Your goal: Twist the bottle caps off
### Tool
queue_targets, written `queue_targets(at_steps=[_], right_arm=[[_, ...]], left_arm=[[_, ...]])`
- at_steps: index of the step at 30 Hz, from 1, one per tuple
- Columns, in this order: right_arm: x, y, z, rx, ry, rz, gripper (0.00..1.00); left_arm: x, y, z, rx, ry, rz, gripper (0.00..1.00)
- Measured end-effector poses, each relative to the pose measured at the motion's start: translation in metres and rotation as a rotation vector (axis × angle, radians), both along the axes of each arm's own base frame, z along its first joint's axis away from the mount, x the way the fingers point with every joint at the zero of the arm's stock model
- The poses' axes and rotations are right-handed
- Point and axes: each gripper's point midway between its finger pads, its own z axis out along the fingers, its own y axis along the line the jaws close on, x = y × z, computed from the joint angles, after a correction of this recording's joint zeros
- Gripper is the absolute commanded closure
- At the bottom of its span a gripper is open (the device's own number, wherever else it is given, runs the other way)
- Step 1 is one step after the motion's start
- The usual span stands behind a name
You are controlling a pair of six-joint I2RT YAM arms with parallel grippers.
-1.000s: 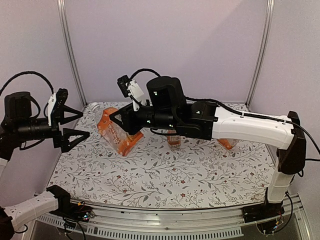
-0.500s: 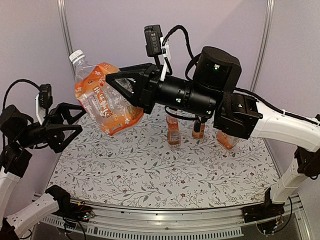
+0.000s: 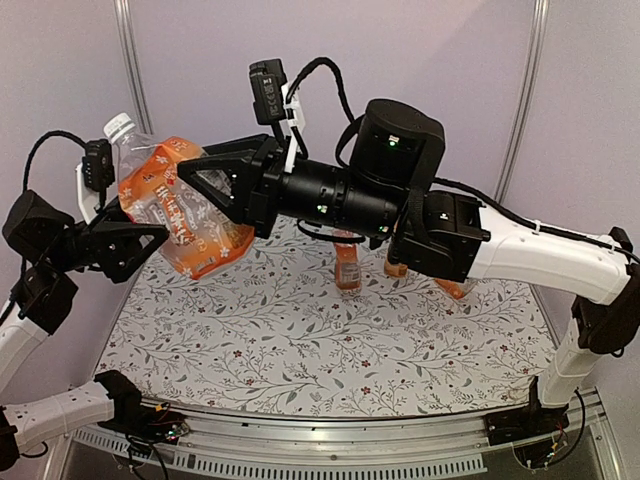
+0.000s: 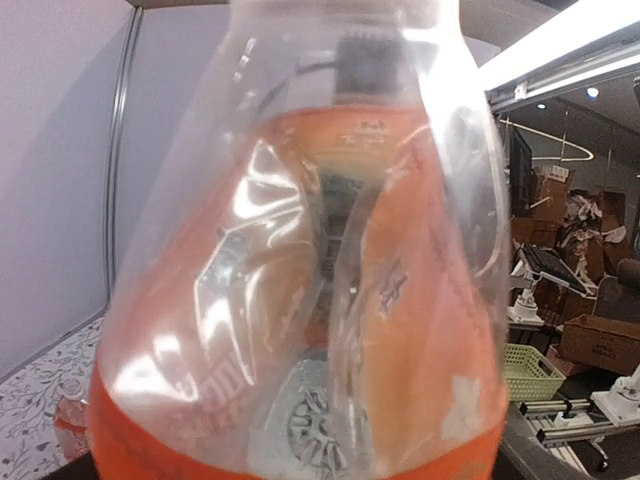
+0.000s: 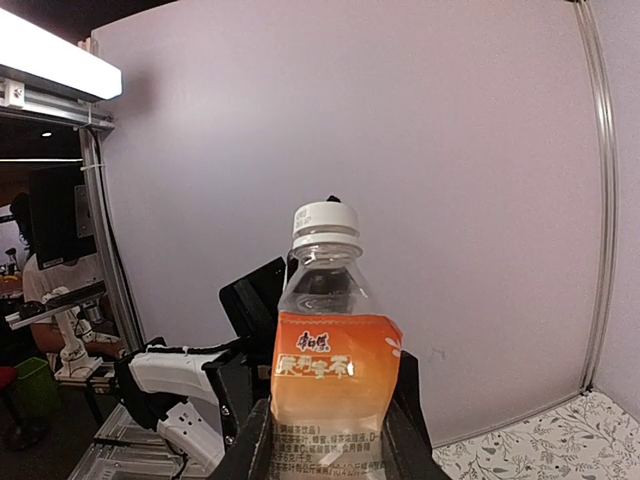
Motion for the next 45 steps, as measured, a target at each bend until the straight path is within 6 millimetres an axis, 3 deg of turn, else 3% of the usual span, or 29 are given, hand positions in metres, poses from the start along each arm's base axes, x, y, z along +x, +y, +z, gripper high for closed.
queue_targets(at_steps=[3,4,6,7,10,11,15,19,21,24,27,30,34,38,40,45], right_arm=[[0.0,0.005,-0.001,0.003,0.004,0.011,1.0],[-0.001,0.006,-0.001,0.008,0.005,0.019,0.97],[-0.004,0.008,0.0,0.015,-0.002,0.022,0.81],[-0.004,0.007,0.001,0.018,-0.004,0.02,0.75],[-0.003,0.008,-0.002,0.016,-0.007,0.012,0.35],[-0.002,0.009,-0.005,0.011,0.002,0.009,0.29],[0.01,0.006,-0.033,-0.079,0.035,-0.059,0.14],[0.031,-0.016,-0.056,-0.25,0.061,-0.211,0.02],[0.04,-0.032,-0.057,-0.329,0.062,-0.288,0.01],[0.048,-0.053,-0.042,-0.401,0.051,-0.374,0.01],[0.048,-0.063,-0.028,-0.429,0.01,-0.416,0.02],[0.041,-0.051,-0.027,-0.463,-0.052,-0.411,0.07],[0.037,-0.019,-0.054,-0.541,-0.131,-0.383,0.08],[0.033,0.001,-0.085,-0.62,-0.194,-0.335,0.13],[0.031,0.01,-0.096,-0.642,-0.222,-0.308,0.21],[0.026,0.02,-0.104,-0.652,-0.266,-0.264,0.28]], left_arm=[[0.001,0.0,0.01,-0.015,-0.011,0.003,0.52],[0.0,0.0,0.013,-0.021,-0.019,0.009,0.58],[0.0,0.002,0.017,-0.025,-0.025,0.019,0.68],[0.0,0.002,0.017,-0.026,-0.026,0.023,0.69],[-0.003,0.004,0.015,-0.013,-0.024,0.031,0.74],[-0.003,0.004,0.012,0.0,-0.023,0.037,0.76],[-0.001,0.008,0.009,0.063,-0.073,0.1,0.76],[0.011,0.015,-0.002,0.194,-0.192,0.238,0.77],[0.02,0.019,-0.015,0.278,-0.243,0.3,0.8],[0.038,0.026,-0.042,0.439,-0.3,0.391,0.81],[0.056,0.033,-0.071,0.597,-0.332,0.448,0.8],[0.064,0.039,-0.091,0.704,-0.346,0.464,0.8],[0.064,0.044,-0.108,0.793,-0.372,0.451,0.8],[0.061,0.045,-0.116,0.833,-0.386,0.427,0.8],[0.06,0.044,-0.118,0.843,-0.395,0.416,0.8],[0.057,0.043,-0.123,0.866,-0.411,0.39,0.8]])
